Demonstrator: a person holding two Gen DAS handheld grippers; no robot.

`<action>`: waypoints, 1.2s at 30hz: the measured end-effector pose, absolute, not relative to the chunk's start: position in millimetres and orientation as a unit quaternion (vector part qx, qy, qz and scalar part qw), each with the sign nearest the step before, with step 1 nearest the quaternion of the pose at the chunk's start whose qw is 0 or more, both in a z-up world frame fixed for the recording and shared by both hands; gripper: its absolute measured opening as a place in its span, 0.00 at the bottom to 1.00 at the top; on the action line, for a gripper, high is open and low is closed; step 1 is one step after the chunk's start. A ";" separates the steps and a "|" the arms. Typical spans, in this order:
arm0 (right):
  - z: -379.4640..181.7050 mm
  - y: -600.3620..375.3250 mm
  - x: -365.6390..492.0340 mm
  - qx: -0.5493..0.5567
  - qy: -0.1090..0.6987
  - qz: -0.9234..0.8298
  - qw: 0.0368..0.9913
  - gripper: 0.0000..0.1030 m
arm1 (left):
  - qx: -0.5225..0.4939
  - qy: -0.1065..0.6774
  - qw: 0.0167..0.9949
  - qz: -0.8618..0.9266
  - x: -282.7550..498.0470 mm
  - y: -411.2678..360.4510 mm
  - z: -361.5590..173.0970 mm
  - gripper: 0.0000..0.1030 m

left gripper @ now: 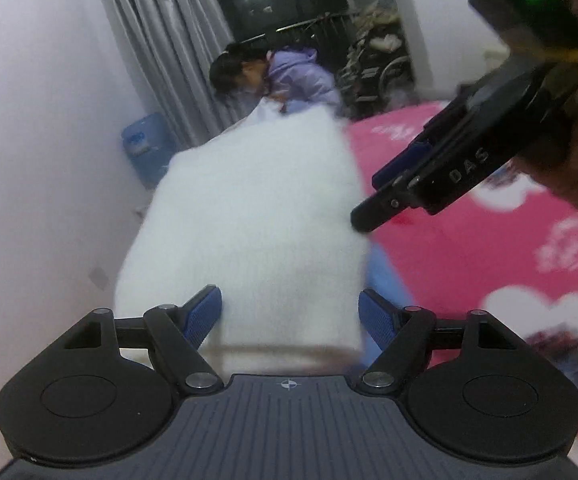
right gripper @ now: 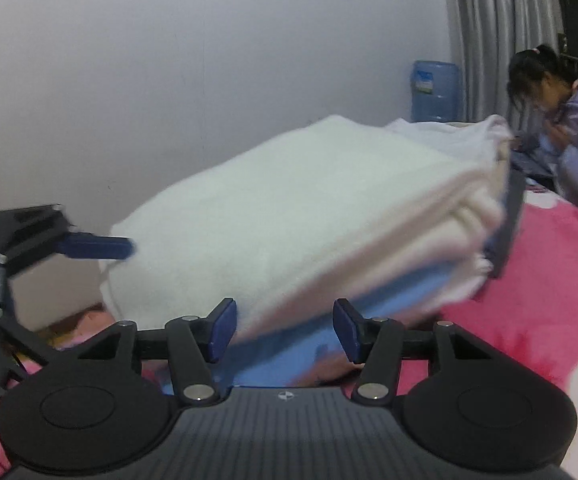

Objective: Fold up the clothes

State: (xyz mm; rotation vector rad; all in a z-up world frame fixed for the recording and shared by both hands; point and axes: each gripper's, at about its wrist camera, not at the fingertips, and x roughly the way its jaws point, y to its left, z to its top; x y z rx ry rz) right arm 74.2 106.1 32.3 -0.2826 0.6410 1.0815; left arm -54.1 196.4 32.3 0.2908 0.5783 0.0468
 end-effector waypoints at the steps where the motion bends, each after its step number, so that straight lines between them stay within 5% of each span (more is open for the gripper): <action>1: 37.5 95.6 71.2 -0.148 0.306 0.496 0.799 0.54 | 0.132 0.281 0.951 0.014 -61.5 194.3 38.3 0.74; 8: 54.4 9.4 34.5 -0.189 0.350 0.432 0.809 0.57 | 0.020 0.286 0.957 -0.042 -75.7 162.5 48.2 0.76; 13: 42.0 -53.8 -0.1 -0.146 0.366 0.373 0.840 0.66 | -0.081 0.303 0.947 -0.064 -65.6 139.6 35.3 0.88; 27: 12.5 -92.7 -19.5 -0.129 0.403 0.307 0.853 0.97 | -0.127 0.410 0.896 0.111 -56.4 113.6 -15.2 0.94; 36: 28.3 -71.5 -12.7 -0.112 0.385 0.334 0.853 0.99 | -0.120 0.377 0.902 0.171 -49.8 124.1 0.3 0.98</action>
